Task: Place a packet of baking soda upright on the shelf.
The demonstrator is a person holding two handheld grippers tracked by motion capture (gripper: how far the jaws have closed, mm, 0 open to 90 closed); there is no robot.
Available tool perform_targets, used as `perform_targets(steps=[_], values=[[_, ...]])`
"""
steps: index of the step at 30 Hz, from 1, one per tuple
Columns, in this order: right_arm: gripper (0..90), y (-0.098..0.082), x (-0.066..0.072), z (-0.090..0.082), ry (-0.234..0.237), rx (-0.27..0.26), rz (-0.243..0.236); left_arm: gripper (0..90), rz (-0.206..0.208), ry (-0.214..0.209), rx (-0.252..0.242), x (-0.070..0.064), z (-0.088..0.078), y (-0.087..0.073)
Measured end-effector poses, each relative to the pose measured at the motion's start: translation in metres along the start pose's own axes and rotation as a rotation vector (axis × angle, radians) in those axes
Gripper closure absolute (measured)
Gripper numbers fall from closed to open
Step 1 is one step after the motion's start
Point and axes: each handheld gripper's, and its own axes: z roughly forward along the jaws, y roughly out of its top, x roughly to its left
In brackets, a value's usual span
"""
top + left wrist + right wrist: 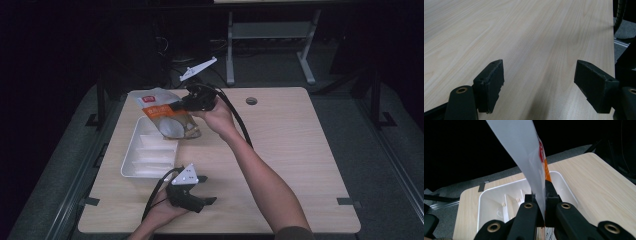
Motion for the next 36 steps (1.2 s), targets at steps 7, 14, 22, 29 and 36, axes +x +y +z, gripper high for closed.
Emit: perform_targets(steps=[7,14,22,29,36], values=[[89.6,0.009,0.001,0.013,0.011,-0.002,-0.009,23.6,0.002,-0.005,0.003,-0.001,0.001,0.0],[89.6,0.018,0.004,0.024,0.018,-0.007,-0.021,23.6,0.003,-0.01,0.006,-0.001,0.0,0.0],[89.6,0.024,0.005,0.04,0.03,-0.012,-0.019,23.6,0.002,-0.016,0.006,-0.001,0.0,-0.001],[89.6,0.02,0.003,0.057,0.041,0.0,-0.012,23.6,0.006,-0.016,0.004,0.0,0.0,-0.001],[89.6,0.017,0.002,0.071,0.045,0.004,-0.002,23.6,0.003,-0.018,0.001,-0.001,-0.001,-0.001]])
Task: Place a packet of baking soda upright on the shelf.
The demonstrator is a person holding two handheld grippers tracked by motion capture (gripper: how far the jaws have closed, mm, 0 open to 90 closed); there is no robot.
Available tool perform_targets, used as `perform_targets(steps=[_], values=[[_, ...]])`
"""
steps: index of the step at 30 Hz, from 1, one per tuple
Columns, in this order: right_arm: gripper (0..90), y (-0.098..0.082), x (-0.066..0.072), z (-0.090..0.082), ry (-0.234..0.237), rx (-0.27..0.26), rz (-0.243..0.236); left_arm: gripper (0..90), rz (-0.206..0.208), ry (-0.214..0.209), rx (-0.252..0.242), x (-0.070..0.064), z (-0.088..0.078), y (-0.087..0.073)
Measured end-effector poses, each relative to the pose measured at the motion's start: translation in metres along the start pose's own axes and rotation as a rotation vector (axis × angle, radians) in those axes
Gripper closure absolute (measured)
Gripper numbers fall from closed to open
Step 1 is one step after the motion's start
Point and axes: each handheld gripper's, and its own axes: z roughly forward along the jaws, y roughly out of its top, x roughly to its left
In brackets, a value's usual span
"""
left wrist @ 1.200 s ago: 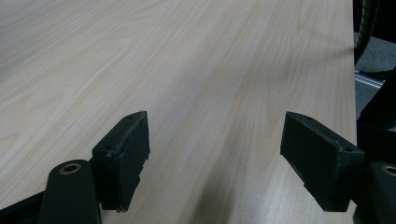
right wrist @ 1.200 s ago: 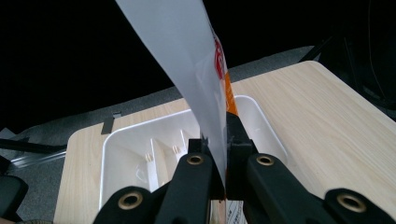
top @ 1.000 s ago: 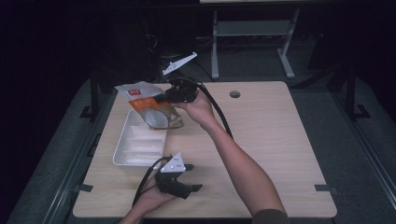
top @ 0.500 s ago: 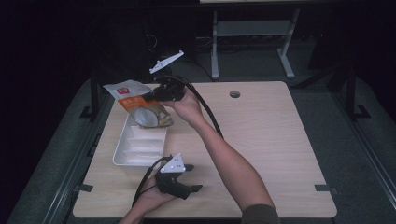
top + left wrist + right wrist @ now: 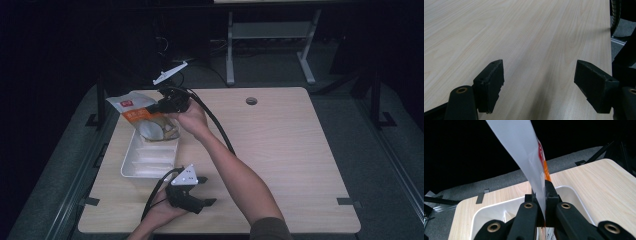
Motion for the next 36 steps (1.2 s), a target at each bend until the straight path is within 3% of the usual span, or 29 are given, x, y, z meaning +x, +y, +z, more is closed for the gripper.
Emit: perform_targets(steps=[21,30,36], values=[[89.6,-0.031,-0.013,0.039,0.044,-0.024,0.073,23.6,0.007,0.01,0.002,0.001,-0.002,-0.001],[88.7,-0.045,-0.019,0.044,0.046,-0.033,0.104,23.6,0.015,0.014,0.014,0.001,0.0,-0.001],[80.9,-0.05,-0.019,0.042,0.04,0.009,0.096,23.6,0.016,0.013,0.015,0.0,0.0,-0.001]])
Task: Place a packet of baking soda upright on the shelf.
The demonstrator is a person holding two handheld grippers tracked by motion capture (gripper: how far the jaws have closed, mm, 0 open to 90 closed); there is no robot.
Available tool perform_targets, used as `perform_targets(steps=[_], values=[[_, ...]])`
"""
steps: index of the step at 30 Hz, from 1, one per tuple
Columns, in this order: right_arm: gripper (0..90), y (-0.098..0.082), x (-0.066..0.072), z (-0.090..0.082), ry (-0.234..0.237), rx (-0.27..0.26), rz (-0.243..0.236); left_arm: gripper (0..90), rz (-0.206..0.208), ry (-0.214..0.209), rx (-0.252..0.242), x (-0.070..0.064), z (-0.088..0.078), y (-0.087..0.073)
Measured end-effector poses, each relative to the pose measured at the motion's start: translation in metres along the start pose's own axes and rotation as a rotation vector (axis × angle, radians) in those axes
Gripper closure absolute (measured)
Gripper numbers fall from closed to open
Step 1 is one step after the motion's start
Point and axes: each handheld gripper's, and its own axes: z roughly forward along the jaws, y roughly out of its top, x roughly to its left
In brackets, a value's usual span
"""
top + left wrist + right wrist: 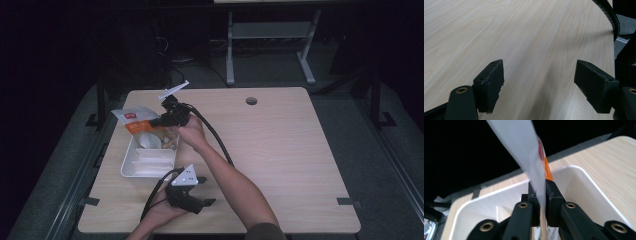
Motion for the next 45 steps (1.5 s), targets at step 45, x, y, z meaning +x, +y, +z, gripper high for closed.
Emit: perform_targets(steps=[45], values=[[82.7,-0.047,-0.015,-0.005,-0.015,0.119,0.003,23.5,-0.004,-0.005,0.009,0.0,0.003,0.0]])
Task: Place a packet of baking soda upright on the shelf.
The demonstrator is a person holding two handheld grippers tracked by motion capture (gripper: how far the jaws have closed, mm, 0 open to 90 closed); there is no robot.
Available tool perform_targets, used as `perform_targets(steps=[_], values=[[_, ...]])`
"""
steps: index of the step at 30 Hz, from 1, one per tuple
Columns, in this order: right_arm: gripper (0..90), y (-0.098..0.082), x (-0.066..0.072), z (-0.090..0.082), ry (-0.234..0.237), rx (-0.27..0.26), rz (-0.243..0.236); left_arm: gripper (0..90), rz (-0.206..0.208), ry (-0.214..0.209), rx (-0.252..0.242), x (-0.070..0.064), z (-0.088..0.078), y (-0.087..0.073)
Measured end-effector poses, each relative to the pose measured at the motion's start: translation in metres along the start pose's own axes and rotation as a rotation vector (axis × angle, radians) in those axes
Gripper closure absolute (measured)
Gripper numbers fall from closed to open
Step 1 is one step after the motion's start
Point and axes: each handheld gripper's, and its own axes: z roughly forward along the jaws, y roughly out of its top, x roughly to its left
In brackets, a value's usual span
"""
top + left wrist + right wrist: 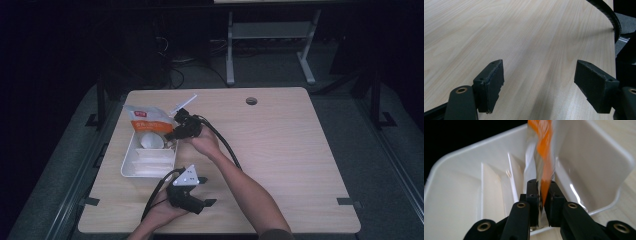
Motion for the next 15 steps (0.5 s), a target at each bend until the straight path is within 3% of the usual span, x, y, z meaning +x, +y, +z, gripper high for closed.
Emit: perform_targets(steps=[5,15], values=[[89.2,0.0002,-0.0021,-0.0058,-0.014,-0.004,0.01,23.5,0.006,0.001,0.002,-0.0007,0.0006,0.0004],[89.5,-0.0013,-0.0041,-0.005,-0.013,-0.003,0.019,23.5,0.007,-0.001,0.006,-0.0009,0.0012,0.0005]])
